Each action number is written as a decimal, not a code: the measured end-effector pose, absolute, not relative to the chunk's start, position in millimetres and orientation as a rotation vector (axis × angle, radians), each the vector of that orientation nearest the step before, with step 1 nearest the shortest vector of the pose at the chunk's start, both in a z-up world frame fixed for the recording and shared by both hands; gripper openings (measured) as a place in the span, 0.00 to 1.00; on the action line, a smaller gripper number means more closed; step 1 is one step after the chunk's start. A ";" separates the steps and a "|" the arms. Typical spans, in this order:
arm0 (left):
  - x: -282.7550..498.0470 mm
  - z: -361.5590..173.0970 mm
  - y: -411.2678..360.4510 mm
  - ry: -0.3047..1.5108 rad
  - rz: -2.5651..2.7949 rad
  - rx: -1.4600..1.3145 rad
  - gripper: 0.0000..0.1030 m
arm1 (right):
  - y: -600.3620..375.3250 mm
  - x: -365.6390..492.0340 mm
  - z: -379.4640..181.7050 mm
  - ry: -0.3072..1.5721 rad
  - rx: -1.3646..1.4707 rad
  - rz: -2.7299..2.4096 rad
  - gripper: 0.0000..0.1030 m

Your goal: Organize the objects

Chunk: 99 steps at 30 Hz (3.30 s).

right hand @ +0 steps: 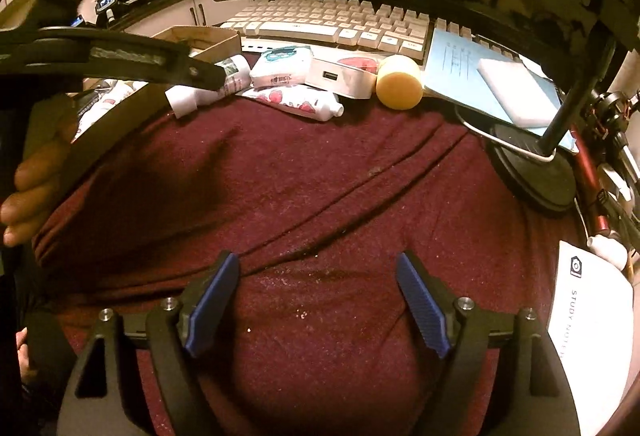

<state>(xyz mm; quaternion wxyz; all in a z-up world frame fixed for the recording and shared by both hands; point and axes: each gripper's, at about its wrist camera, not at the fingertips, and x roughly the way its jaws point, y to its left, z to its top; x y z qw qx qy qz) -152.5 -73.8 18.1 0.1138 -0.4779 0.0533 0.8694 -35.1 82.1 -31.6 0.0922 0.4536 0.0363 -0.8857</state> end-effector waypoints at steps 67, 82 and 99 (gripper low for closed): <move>-25.0 2.1 -140.8 -0.228 2.599 -1.397 0.32 | 6.6 -180.7 -8.7 0.185 1.328 -2.519 0.48; -5.4 29.6 -154.6 -0.318 2.672 -1.283 0.31 | 33.6 -91.9 15.0 -0.058 1.247 -2.494 0.48; -12.5 22.4 -134.2 -0.149 2.694 -1.324 0.23 | 28.5 -81.5 19.9 -0.082 1.195 -2.481 0.48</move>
